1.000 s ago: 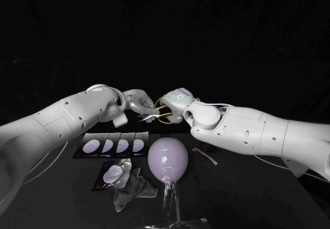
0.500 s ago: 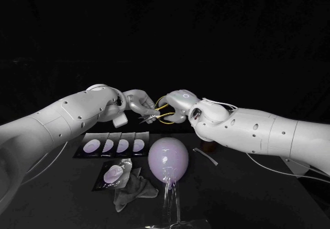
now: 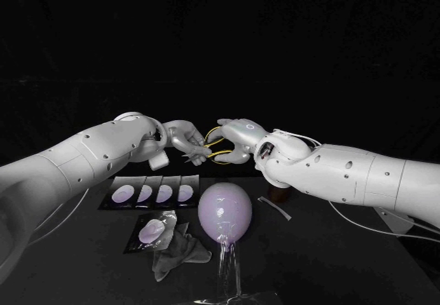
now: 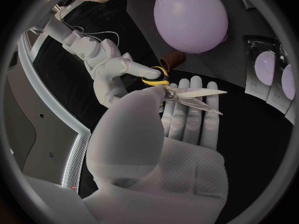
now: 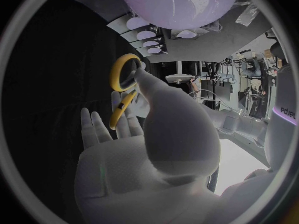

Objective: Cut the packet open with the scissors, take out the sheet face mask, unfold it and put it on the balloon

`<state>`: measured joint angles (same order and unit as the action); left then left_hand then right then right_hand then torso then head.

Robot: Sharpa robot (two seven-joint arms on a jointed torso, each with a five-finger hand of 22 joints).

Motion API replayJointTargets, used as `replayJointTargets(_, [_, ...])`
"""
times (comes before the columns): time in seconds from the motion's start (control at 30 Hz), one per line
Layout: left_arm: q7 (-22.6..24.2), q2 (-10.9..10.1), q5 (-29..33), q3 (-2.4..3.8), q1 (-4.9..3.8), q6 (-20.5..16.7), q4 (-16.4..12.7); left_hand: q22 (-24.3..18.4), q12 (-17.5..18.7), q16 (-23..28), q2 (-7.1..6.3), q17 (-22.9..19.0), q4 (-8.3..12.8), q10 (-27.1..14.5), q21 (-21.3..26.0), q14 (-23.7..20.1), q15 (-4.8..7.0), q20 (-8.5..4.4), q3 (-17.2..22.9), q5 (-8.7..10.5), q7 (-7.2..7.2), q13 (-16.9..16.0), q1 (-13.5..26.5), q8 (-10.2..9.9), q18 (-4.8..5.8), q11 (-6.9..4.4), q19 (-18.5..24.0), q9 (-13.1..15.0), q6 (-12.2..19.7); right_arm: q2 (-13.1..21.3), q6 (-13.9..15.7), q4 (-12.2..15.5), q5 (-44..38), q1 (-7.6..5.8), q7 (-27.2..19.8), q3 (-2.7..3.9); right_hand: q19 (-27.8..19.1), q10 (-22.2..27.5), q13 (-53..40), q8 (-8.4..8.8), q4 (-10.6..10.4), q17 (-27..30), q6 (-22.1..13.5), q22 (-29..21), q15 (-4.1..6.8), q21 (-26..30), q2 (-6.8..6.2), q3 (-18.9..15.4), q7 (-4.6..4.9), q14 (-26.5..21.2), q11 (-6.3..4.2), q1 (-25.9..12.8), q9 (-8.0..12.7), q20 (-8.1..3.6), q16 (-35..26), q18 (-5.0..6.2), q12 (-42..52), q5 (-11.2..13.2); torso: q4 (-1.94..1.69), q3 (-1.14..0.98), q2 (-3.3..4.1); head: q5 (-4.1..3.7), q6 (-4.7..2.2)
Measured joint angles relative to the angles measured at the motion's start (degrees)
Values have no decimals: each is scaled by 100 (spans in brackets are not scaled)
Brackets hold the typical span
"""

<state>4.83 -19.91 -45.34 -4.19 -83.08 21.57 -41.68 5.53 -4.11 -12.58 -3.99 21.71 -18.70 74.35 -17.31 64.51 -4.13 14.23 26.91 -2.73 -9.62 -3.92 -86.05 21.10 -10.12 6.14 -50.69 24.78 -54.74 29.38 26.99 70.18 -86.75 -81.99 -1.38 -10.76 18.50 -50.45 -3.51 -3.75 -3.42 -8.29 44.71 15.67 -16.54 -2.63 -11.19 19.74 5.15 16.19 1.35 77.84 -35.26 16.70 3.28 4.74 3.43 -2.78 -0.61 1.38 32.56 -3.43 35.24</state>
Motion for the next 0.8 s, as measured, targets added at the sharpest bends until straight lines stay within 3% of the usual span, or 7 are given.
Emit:
replayJointTargets(0.17, [-77, -23, -21, -10, 4, 5, 6, 7, 16, 0, 5, 17, 7, 1, -33, 42, 3, 0, 40, 0, 10, 0, 28, 11, 1, -1, 0, 43, 11, -8, -154, 31, -416, -8, 74, 5, -168, 774, 10, -21, -655, 165, -394, -272, 6, 10, -170, -793, -435, -250, -185, 368, 292, -11, -116, 0, 34, 0, -1, -3, 1, 1, 1])
replayJointTargets(0.3, [-148, -24, -45, -17, 18, 34, 0, 12, 17, 0, 5, 22, 8, 1, -38, 42, 3, 0, 41, 0, 19, 1, 29, 11, 1, -1, 0, 73, 20, -31, -276, 76, -862, -29, 200, 22, -268, 780, 9, -42, -1174, 199, -300, -415, 6, 10, -253, -890, -549, -250, -287, 664, 379, 10, -116, -2, 4, 0, -3, -3, 1, -3, 2])
replayJointTargets(0.4, [-195, -21, -56, -21, 25, 65, -12, 12, 40, 0, 4, 29, 12, 1, -38, 42, 2, 0, 48, 4, 20, 1, 29, 39, 2, -1, 0, 78, 20, -24, -325, 121, -1097, -35, 279, 29, -268, 608, -5, -46, -1291, 187, -207, -449, 26, 10, -236, -828, -516, -219, -265, 768, 412, 11, -116, -3, -5, 0, -4, -4, 1, -3, 9])
replayJointTargets(0.47, [-218, -16, -57, -21, 27, 91, -20, 12, 45, 0, -2, 31, 12, 0, -38, 42, 2, 0, 49, 8, 20, 1, 37, 40, 3, -1, 0, 87, 20, -11, -318, 152, -1151, -36, 295, 33, -268, 359, -46, -99, -1302, 96, -61, -453, 16, 10, -136, -727, -448, 64, -104, 867, 445, 11, -77, -4, 69, 0, -4, -4, 2, -2, 10])
replayJointTargets(0.57, [-226, -5, -55, -20, 28, 131, -41, 12, 44, 0, -10, 36, 7, 22, -38, 42, 3, 0, 54, 10, 20, 1, 91, 45, 39, -22, 0, 113, 20, 15, -245, 185, -1109, -38, 262, 39, -246, -131, -127, -287, -1182, -279, 253, -467, 97, 10, -27, -449, -260, 1168, 219, 1056, 689, -12, 274, -13, 315, 0, -4, -1, 2, -8, 8])
replayJointTargets(0.63, [-228, 0, -40, -14, 26, 151, -42, 17, 44, 0, -10, 36, 6, 41, -38, 42, 3, 0, 54, 11, 20, 1, 104, 45, 40, -41, 0, 120, 20, 41, -180, 190, -979, -36, 191, 38, -246, -239, -132, -298, -1149, -463, 358, -490, 141, 10, 17, -288, -238, 1729, 245, 1100, 859, -11, 453, -37, 320, 2, -3, 0, 1, -10, 7])
replayJointTargets(0.8, [-250, -11, 21, -14, 14, 187, -29, 17, 44, 0, -10, 45, 6, 62, -38, 62, 23, 0, 54, 35, 20, 1, 104, 46, 43, -23, 0, 120, 20, 53, -153, 161, -670, -31, 79, 31, -270, -263, -1, -134, -1198, -53, 257, -577, 45, 10, -40, -167, -172, 599, 319, 985, 866, 12, 90, -38, 70, 1, -1, 0, -5, -11, 13])
